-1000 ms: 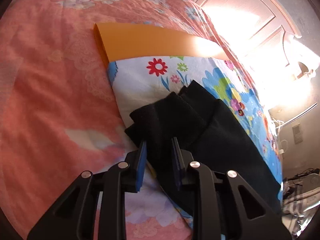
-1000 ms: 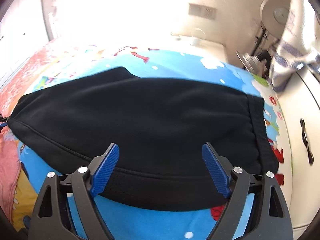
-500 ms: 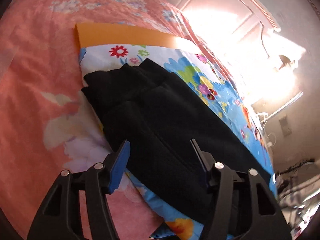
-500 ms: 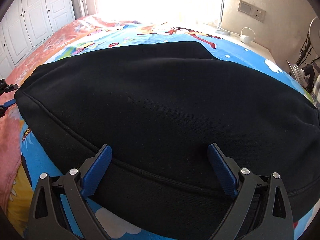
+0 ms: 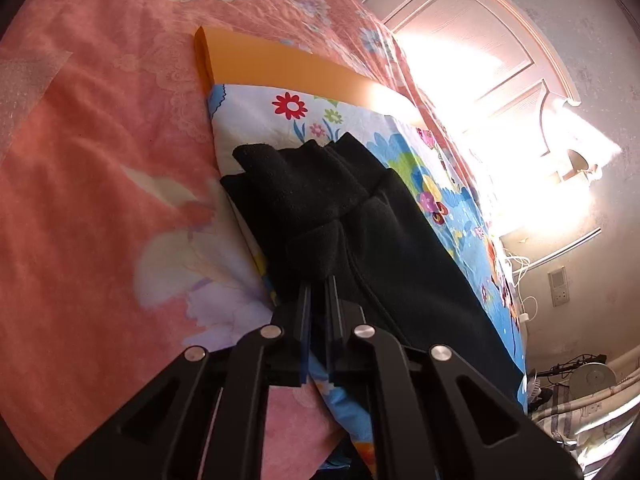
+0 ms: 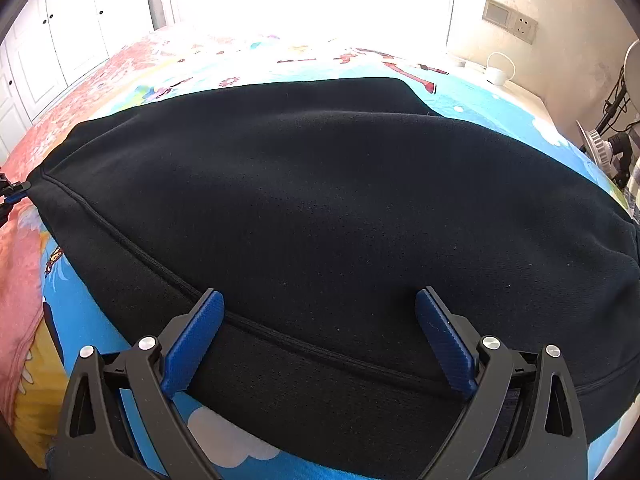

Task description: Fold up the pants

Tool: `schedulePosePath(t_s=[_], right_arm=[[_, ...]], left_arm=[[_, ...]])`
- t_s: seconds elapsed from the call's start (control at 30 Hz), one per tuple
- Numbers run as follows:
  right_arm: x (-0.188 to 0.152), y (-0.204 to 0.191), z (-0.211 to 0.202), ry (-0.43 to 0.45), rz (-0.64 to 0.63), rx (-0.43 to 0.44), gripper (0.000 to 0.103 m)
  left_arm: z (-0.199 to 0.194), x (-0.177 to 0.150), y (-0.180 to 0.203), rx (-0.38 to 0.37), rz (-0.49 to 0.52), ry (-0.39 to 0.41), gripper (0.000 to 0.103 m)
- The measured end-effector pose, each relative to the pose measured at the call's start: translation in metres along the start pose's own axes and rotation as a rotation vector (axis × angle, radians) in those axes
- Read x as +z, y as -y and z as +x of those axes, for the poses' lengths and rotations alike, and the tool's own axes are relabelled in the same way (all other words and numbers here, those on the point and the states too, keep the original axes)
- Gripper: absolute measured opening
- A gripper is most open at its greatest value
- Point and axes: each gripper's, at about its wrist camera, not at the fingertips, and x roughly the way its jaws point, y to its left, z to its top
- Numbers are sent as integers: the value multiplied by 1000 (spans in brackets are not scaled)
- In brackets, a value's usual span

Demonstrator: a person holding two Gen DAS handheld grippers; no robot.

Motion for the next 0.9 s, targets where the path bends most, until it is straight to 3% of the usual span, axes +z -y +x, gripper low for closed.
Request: schedulePosePath(t_s=[0.03, 0.07, 0.13, 0.23, 0.43, 0.6, 0.67, 0.7, 0.9], right_arm=[[0, -1, 0, -2, -3, -3, 93], [0, -1, -1, -2, -5, -1, 93], [0, 0, 0, 0, 2, 5, 93], [0, -1, 0, 1, -2, -2, 94], [0, 0, 1, 6, -3, 4, 95], [-1, 1, 1, 9, -1, 3, 96], [-2, 2, 0, 7, -2, 5, 96], [-1, 3, 0, 4, -4, 4, 96], [-2, 6, -3, -8, 13, -12, 96]], left_arm=[[2, -1, 0, 4, -11, -24, 22], [1, -6, -1, -9, -37, -44, 26], [-2, -21, 15, -126, -24, -101, 27], [6, -49, 33, -217, -38, -197, 27], [37, -78, 38, -245, -106, -319, 27], [49, -86, 44, -313, -118, -342, 27], [55, -89, 51, -306, -93, -352, 24], [57, -91, 53, -292, -83, -352, 4], [32, -98, 60, -206, -3, -308, 4]])
